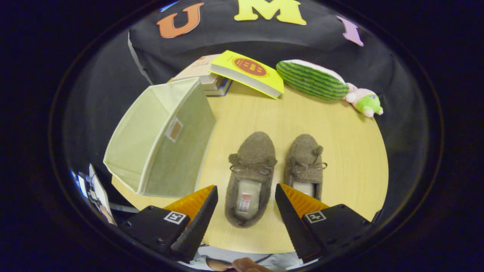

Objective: Open the storage box then place both shoes into the box .Put the left shoe in first, then the right shoe, with the right side of both shoes facing outward in a uniform manner.

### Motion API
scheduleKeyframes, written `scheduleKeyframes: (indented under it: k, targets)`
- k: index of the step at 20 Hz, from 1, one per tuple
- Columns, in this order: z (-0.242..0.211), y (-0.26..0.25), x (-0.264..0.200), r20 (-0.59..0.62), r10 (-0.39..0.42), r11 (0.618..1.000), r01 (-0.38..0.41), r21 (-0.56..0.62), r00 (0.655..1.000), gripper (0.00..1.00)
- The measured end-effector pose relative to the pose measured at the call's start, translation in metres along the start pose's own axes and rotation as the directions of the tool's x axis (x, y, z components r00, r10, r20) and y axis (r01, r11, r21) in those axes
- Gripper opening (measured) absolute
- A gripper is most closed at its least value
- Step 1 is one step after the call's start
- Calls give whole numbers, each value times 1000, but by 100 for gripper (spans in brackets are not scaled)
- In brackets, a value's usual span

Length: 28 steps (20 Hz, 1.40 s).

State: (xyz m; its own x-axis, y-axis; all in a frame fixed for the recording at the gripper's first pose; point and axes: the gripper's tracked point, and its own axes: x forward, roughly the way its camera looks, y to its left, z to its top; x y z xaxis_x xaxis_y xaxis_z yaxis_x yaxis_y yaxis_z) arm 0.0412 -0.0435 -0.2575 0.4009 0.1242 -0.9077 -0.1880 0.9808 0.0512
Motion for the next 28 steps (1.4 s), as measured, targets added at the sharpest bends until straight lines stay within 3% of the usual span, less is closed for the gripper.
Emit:
scheduleKeyframes:
  k: [6,10,13,15,18,19,22,28]
  targets:
    - [-14,-22,39,-116,-32,994,44,101,993,93]
    - [-10,-14,57,-119,25,994,-13,105,993,81]
    - [-10,-19,71,-120,11,993,3,115,993,52]
    - [-10,-22,82,-123,15,996,-5,88,992,46]
    - [-5,-24,80,-90,78,991,-67,118,993,27]
    - [3,-16,74,-56,141,979,-131,157,988,12]
    - [16,3,56,8,281,938,-276,210,960,6]
    - [34,6,16,67,301,910,-308,277,951,6]
